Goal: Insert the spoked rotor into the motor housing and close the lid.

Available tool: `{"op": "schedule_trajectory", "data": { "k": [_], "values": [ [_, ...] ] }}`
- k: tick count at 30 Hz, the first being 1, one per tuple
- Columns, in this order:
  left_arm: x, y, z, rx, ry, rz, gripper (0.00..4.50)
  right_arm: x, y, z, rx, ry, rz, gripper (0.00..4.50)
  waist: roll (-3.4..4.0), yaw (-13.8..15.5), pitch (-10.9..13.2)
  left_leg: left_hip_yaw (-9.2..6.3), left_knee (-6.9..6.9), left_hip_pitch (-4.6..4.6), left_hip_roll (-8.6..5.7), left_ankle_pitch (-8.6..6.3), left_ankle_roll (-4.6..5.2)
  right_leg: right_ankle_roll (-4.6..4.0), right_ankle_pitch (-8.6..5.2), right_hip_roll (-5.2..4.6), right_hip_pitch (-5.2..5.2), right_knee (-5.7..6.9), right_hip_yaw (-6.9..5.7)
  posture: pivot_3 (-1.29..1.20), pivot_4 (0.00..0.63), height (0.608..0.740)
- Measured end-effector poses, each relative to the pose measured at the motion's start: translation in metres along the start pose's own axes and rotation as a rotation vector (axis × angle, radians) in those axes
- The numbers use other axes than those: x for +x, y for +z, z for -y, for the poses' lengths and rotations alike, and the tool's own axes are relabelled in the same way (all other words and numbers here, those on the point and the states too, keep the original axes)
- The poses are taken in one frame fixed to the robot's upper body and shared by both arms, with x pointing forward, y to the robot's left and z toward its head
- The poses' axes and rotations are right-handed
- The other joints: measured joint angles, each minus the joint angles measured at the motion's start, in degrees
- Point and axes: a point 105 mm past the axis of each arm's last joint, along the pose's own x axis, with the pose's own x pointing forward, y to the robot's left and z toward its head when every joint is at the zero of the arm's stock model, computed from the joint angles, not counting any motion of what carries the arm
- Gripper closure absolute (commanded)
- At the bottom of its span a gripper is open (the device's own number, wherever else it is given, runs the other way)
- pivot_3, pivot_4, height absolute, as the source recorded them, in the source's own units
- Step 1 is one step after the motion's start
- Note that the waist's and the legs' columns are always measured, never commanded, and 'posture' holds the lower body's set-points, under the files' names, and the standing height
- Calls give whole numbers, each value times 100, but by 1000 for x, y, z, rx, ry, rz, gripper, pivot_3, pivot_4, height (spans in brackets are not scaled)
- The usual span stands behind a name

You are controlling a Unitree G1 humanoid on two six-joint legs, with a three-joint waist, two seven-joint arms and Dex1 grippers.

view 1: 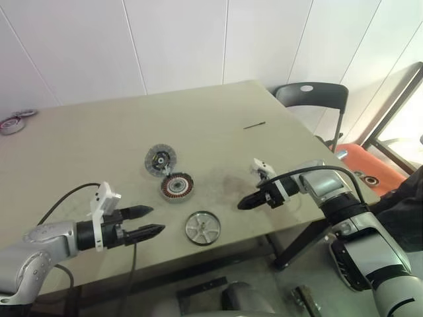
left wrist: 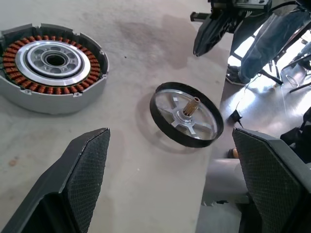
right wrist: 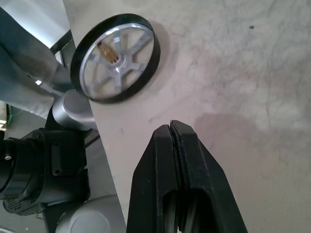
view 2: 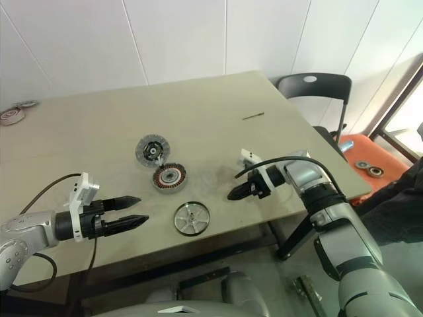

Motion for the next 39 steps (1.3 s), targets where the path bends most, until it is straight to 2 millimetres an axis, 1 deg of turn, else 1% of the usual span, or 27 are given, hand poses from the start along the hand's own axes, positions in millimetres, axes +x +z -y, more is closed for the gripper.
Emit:
{"op": "schedule_trajectory", "data": {
  "k": [7, 10, 12, 14, 16, 18, 20, 23, 25, 27, 32, 39],
  "values": [
    [0, 0, -2, 5, 8, 1, 175, 5, -9, -3, 67, 24, -32, 4488, -1, 19, -1, 0, 1, -3, 0, 0, 0, 0, 0, 0, -2, -1, 0, 0, 0, 740],
    [0, 0, -2, 4, 8, 1, 175, 6, -10, -7, 141, 68, -13, 4488, -1, 19, -1, 0, 1, -2, 0, 0, 0, 0, 0, 0, -1, 0, 0, 0, 0, 740],
    [0, -1, -2, 2, 5, 3, 175, 4, -5, -11, 209, 103, 16, 4488, 0, 7, 0, 0, 1, -2, 0, 0, 0, 0, 0, 0, -2, 1, 0, 0, 0, 740],
    [0, -1, -2, 0, 3, 3, 175, 1, 7, -9, 263, 115, 50, 4488, 0, -12, 0, 1, 1, 1, 0, 0, 0, -1, 1, 1, -2, 2, 0, 0, 0, 740],
    [1, -1, -1, -1, -2, 1, 175, -3, 21, -6, 289, 120, 92, 4488, 0, -11, 0, 0, 2, 1, 0, 0, 0, -1, 1, 1, -1, 3, 0, 0, 0, 740],
    [1, -1, 0, -2, -8, 0, 175, -5, 35, -8, 276, 137, 127, 4488, -3, 1, -2, -3, 0, -1, 0, 0, 0, 0, 1, 1, -1, 2, -1, 0, 0, 740],
    [1, -2, 0, -4, -11, -1, 175, -1, 36, -11, 282, 168, 138, 4488, -7, 27, -5, -4, -2, -8, 0, 0, 0, 2, 2, 1, -3, -2, -3, 0, 0, 740],
    [1, -4, 0, -15, -11, -12, 175, 8, 27, -16, 290, 201, 123, 3901, -7, 30, -4, -2, -2, -16, 0, -1, 2, 7, 5, -1, -5, -9, -2, 0, 0, 740],
    [0, -6, 1, -22, -11, -18, 175, 13, 21, -19, 300, 219, 111, 3309, -6, 23, -4, 0, -1, -15, -1, -2, 2, 9, 5, -2, -6, -9, -1, 0, 0, 740],
    [0, -8, 2, -28, -12, -23, 175, 15, 19, -22, 323, 233, 103, 2619, -5, 13, -3, 0, 0, -12, 0, -1, 2, 6, 4, -1, -6, -7, -1, 0, 0, 740],
    [-2, -7, 3, -29, -15, -21, 175, 18, 14, -24, 401, 245, 77, 2619, -5, 13, -3, -2, 0, -5, 0, -1, 2, 0, 0, 1, -5, -1, -2, 0, 0, 740],
    [-1, -6, 3, -32, -16, -26, 175, 26, 7, -26, 412, 248, 23, 2619, -5, 14, -3, -1, 0, -9, 0, -1, 2, 2, 0, 0, -6, -2, -2, 0, 0, 740]
  ]
}}
